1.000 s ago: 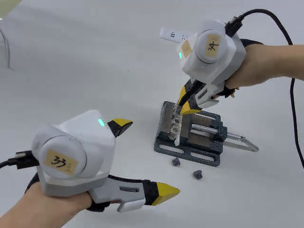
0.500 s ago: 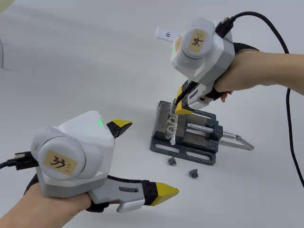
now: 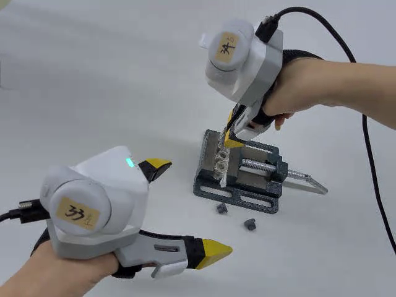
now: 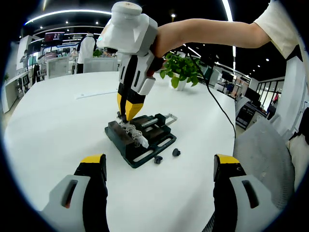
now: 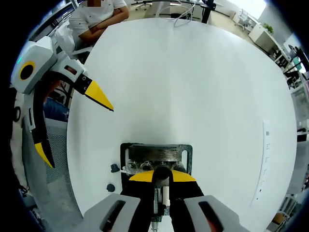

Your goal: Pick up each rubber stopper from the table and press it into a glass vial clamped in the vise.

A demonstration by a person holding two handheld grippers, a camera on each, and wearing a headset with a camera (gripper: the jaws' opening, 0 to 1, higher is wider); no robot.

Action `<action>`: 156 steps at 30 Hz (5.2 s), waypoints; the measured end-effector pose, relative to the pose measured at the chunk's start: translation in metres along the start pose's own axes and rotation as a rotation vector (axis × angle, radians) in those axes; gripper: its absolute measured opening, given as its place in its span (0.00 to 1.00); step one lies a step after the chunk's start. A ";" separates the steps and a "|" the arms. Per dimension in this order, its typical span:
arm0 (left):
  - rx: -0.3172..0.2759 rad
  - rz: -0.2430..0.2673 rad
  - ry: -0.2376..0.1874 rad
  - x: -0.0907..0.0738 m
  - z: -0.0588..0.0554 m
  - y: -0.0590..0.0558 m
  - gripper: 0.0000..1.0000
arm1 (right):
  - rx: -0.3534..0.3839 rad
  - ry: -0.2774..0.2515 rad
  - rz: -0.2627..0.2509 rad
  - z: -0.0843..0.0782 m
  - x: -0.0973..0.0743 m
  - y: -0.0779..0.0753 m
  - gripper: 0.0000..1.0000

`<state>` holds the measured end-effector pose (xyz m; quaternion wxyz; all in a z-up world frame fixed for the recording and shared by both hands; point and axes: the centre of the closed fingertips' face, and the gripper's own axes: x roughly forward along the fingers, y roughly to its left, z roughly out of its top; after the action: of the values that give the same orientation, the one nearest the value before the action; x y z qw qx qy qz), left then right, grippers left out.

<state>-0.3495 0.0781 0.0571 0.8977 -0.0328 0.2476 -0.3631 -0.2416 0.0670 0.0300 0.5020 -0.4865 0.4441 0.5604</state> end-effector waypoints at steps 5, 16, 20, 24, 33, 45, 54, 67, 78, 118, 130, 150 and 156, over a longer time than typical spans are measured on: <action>-0.004 -0.001 0.003 0.000 -0.001 0.000 0.90 | -0.019 -0.013 0.015 0.001 0.000 -0.002 0.06; -0.005 -0.006 0.011 0.000 -0.003 -0.001 0.90 | -0.061 -0.046 0.028 0.001 -0.004 0.003 0.14; -0.003 -0.009 0.012 0.000 -0.002 -0.001 0.90 | -0.062 -0.059 0.021 0.002 -0.011 0.000 0.09; -0.003 -0.009 0.009 0.000 -0.002 0.000 0.90 | -0.046 -0.064 0.032 -0.001 -0.012 -0.001 0.02; -0.011 -0.010 0.014 0.000 -0.006 -0.002 0.89 | -0.050 -0.071 0.030 -0.002 -0.004 -0.004 0.00; -0.020 -0.014 0.018 0.001 -0.012 -0.002 0.88 | -0.053 -0.078 0.040 0.002 0.000 0.003 0.00; -0.026 -0.020 0.021 0.003 -0.014 -0.004 0.88 | -0.056 -0.067 0.079 0.002 0.002 0.003 0.00; -0.039 -0.033 0.025 0.009 -0.016 -0.003 0.87 | -0.059 -0.029 0.108 0.003 0.003 0.001 0.00; -0.053 -0.035 0.020 0.013 -0.014 0.000 0.87 | -0.032 -0.035 0.106 0.004 0.003 0.001 0.00; -0.043 -0.024 0.011 0.009 -0.004 -0.007 0.84 | -0.057 -0.006 0.197 0.004 0.005 -0.001 0.00; -0.025 -0.017 -0.001 0.005 0.005 -0.010 0.84 | -0.112 -0.021 0.124 0.003 0.001 0.002 0.00; 0.003 -0.026 0.007 0.001 0.008 -0.014 0.85 | -0.048 -0.165 0.057 0.000 -0.001 0.004 0.00; 0.012 -0.028 0.009 0.000 0.009 -0.017 0.85 | -0.036 -0.189 0.020 -0.008 -0.002 0.003 0.13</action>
<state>-0.3561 0.0643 0.0696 0.8915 -0.0295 0.2488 -0.3773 -0.2439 0.0583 0.0313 0.5273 -0.4357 0.3896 0.6168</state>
